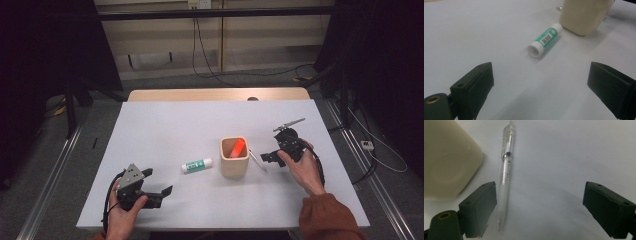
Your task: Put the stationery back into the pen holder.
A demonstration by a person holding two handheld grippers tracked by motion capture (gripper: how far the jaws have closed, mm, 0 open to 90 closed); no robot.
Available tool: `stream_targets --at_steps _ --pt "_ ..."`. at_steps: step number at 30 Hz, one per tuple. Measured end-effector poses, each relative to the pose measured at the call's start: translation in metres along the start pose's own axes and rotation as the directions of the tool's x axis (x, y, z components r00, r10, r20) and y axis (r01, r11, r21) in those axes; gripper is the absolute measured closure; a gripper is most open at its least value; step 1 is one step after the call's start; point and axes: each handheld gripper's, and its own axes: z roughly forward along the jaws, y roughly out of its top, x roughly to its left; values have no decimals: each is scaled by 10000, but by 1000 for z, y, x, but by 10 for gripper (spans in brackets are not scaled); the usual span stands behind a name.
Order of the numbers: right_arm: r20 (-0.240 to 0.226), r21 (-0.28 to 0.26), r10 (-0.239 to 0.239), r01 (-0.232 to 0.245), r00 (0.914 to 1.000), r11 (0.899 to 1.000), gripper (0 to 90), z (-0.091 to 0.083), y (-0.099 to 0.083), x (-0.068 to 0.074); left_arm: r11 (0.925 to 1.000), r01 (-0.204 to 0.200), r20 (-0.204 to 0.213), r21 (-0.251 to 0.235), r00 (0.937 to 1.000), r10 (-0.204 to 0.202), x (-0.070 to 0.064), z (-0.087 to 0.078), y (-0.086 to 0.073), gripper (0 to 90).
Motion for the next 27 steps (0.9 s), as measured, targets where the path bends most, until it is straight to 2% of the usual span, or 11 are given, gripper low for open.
stream_targets --at_steps 5,10,13,15,18,20,21,27 --pt "-413 402 151 -134 9990 9991 170 2 -2 2 10000 10 3 -18 10000 -10 0 0 0 67" --pt "-548 608 -193 226 9983 9979 194 9 -3 9 10000 -1 10 9 10000 1 0 0 0 67" --pt "-457 598 -388 415 9982 9973 219 10 -1 11 10000 -7 17 16 10000 7 0 0 0 67" --pt "-419 561 -554 577 9976 9968 284 12 0 13 10000 -15 48 -14 10000 16 0 0 0 67" --pt "-374 651 -793 816 9961 9945 319 15 1 19 10000 -26 53 -6 10000 26 0 0 0 67" --pt "-345 643 -1154 1174 9927 9910 412 16 2 25 10000 -12 22 12 10000 12 0 0 0 67" --pt "-393 616 -1233 1255 9916 9902 430 16 3 27 10000 -8 18 15 10000 8 0 0 0 67" --pt "-245 711 -1432 1446 9894 9869 541 19 2 31 10000 0 28 19 10000 0 0 0 0 67"
